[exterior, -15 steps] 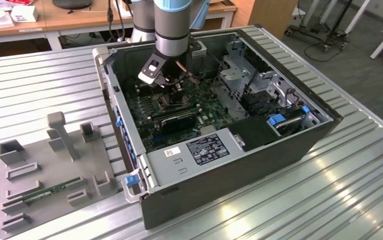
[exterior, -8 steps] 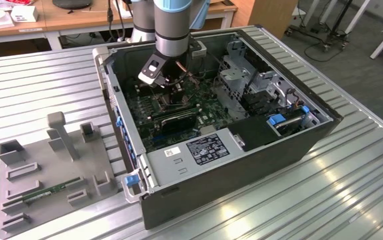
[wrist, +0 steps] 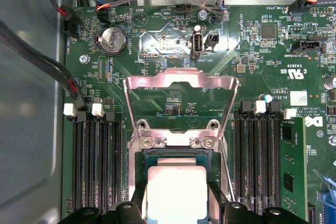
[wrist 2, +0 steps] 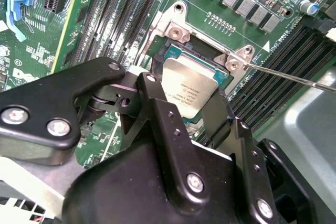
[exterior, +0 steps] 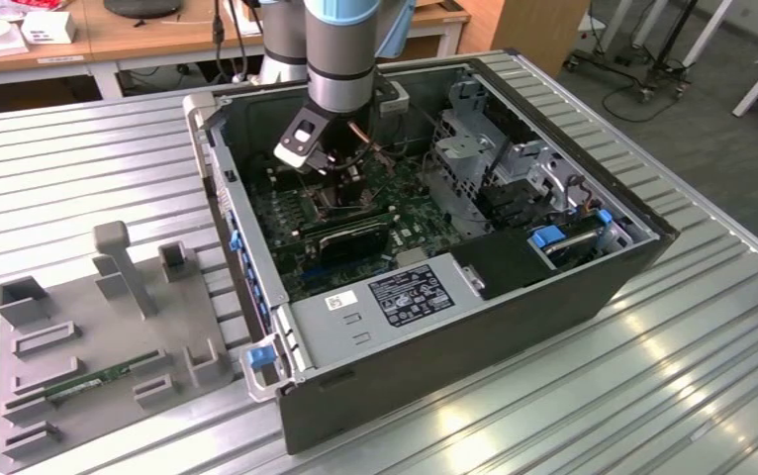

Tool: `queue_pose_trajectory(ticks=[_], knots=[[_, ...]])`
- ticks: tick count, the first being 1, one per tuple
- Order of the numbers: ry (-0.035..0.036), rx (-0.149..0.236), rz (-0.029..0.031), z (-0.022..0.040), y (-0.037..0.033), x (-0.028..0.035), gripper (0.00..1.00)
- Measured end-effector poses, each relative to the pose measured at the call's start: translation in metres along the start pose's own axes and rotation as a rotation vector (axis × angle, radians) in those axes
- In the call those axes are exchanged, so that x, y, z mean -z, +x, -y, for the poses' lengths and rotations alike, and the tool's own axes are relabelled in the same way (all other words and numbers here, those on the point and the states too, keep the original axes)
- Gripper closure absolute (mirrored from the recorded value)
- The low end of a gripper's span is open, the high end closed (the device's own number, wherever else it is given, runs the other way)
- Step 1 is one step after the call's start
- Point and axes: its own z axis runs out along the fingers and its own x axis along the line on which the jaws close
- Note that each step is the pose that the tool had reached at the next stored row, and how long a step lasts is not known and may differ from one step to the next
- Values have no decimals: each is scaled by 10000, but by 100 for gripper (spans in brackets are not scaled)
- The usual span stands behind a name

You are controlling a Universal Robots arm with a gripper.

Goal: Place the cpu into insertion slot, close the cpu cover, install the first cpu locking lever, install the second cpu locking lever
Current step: 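Place the cpu into insertion slot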

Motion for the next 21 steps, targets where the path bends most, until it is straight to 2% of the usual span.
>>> queue_pose_trajectory(ticks=[21], knots=[[1, 0, -1, 0, -4, -13, 46]])
